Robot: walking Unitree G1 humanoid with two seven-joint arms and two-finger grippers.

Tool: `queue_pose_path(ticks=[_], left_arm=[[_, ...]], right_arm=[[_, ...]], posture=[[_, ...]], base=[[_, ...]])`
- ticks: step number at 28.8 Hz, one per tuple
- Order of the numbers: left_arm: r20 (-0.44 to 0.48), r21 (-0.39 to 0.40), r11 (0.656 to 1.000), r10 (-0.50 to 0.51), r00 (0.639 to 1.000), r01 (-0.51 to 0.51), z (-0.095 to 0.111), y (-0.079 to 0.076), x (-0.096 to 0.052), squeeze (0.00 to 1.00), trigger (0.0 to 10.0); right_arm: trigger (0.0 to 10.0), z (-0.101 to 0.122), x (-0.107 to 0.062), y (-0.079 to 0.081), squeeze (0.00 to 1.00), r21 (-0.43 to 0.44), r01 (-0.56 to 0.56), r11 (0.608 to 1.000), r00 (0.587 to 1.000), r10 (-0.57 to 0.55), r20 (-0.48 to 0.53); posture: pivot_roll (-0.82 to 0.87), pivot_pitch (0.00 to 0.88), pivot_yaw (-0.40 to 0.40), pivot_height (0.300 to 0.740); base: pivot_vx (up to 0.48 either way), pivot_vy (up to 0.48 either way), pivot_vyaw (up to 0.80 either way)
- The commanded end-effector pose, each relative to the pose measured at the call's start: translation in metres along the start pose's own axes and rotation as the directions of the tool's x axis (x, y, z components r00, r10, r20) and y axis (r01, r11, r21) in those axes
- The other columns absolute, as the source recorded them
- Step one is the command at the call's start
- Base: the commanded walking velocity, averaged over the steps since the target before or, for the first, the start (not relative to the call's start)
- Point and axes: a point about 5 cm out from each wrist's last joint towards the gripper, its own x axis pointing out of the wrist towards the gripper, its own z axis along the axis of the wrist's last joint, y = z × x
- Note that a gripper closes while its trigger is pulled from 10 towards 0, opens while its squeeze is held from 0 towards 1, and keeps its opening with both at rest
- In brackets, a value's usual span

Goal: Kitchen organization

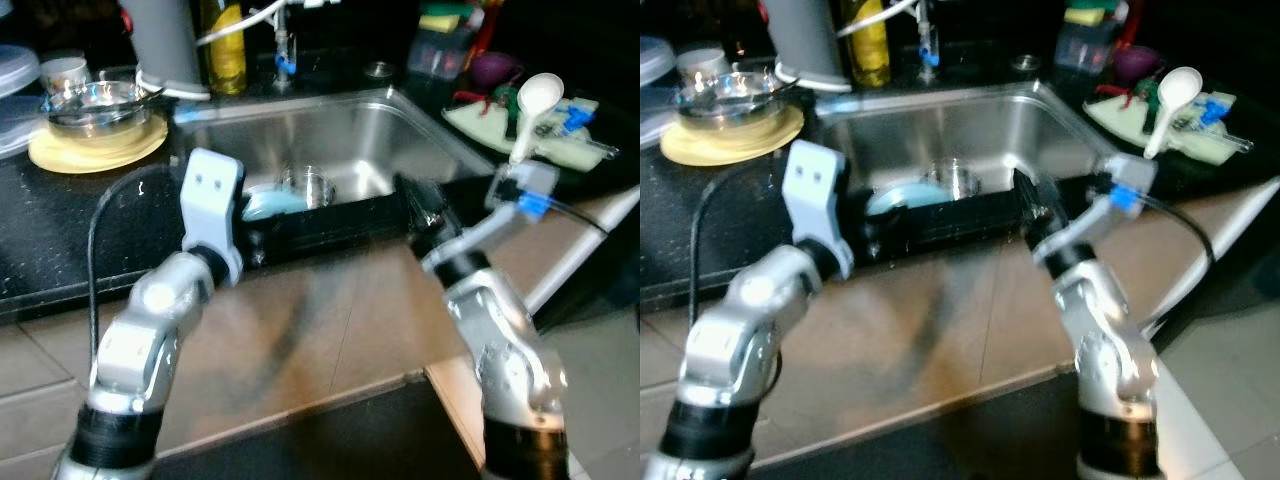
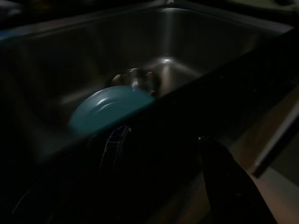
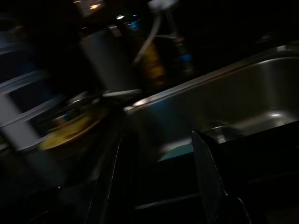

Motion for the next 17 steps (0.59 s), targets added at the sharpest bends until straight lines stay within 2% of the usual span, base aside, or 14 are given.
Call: queue_pose_path(ticks=[1, 4, 6, 11, 13, 17], left_arm=[[-0.023, 0.013, 1.0, 0.005, 1.0, -0.004, -0.001, 0.001, -0.002, 0.0, 10.0], [-0.088, 0.007, 1.0, 0.001, 0.996, 0.0, -0.009, 0.0, -0.004, 0.0, 10.0], [-0.095, 0.009, 1.0, -0.003, 0.995, 0.004, -0.01, 0.0, -0.004, 0.0, 10.0], [-0.153, 0.003, 0.998, 0.062, 0.986, -0.062, -0.021, 0.004, -0.007, 0.0, 10.0], [-0.193, -0.017, 0.995, 0.092, 0.977, -0.097, -0.031, 0.005, -0.012, 0.0, 10.0], [-0.214, 0.0, 0.993, 0.113, 0.97, -0.115, -0.042, 0.007, -0.02, 0.0, 10.0]], right_arm=[[10.0, 0.002, -0.002, 0.001, 0.0, 0.007, -0.006, 1.0, 1.0, 0.006, 0.0], [10.0, -0.002, -0.003, 0.004, 0.0, 0.015, -0.011, 1.0, 1.0, 0.012, -0.021], [10.0, -0.003, -0.003, 0.005, 0.0, 0.017, -0.012, 1.0, 1.0, 0.012, -0.027], [10.0, -0.007, -0.006, 0.007, 0.0, 0.023, -0.017, 1.0, 0.998, 0.018, -0.056], [10.0, -0.012, -0.009, 0.008, 0.0, 0.027, -0.027, 0.999, 0.996, 0.029, -0.086], [10.0, -0.019, -0.015, 0.01, 0.0, 0.032, -0.043, 0.999, 0.99, 0.047, -0.132]], posture=[[-0.09, 0.172, -0.031, 0.74], [-0.09, 0.173, -0.033, 0.74], [-0.09, 0.173, -0.033, 0.74], [-0.09, 0.183, -0.034, 0.74], [-0.09, 0.187, -0.035, 0.74], [-0.09, 0.19, -0.035, 0.74]], base=[[0.0, 0.0, 0.0], [0.0, 0.0, 0.0], [0.0, 0.0, 0.0], [0.0, 0.0, 0.0], [0.0, 0.0, 0.0], [0.0, 0.0, 0.0]])
